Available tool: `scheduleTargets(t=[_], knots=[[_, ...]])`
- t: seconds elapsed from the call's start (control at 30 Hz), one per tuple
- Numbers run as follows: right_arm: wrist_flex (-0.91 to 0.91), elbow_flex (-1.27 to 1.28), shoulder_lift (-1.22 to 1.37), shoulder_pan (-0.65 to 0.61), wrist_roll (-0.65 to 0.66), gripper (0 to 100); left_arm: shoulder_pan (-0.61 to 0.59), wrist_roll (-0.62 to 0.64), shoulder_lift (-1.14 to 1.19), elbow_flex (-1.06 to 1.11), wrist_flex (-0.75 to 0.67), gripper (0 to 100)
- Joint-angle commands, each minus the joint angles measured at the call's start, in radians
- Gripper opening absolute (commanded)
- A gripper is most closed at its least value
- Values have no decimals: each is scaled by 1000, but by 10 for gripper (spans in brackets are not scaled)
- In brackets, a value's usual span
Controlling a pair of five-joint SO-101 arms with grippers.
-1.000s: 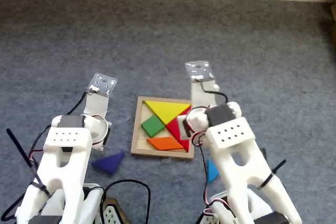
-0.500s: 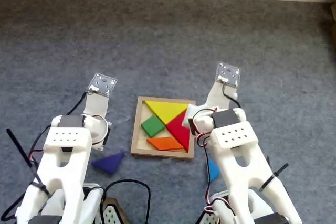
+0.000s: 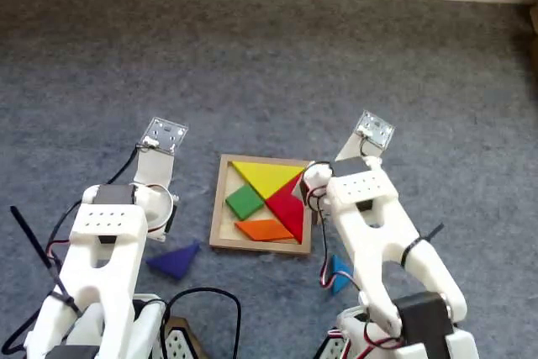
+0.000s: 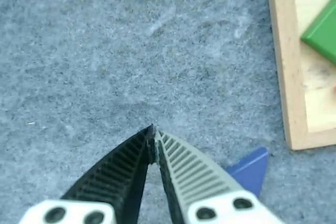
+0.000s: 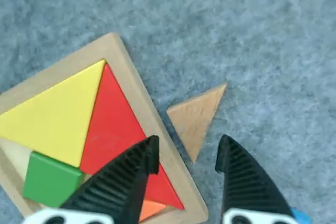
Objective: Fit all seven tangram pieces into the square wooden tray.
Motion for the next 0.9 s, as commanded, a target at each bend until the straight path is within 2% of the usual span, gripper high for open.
scheduleTargets(t=[0.0, 0.37, 0.87], knots=[[-15, -81, 31, 21, -29, 184, -7, 8, -22, -15, -12, 8], [-15, -163, 214, 62, -40, 184, -7, 6, -22, -15, -12, 8], [-15, -162, 225, 79, -40, 181, -5, 5, -22, -15, -12, 8]])
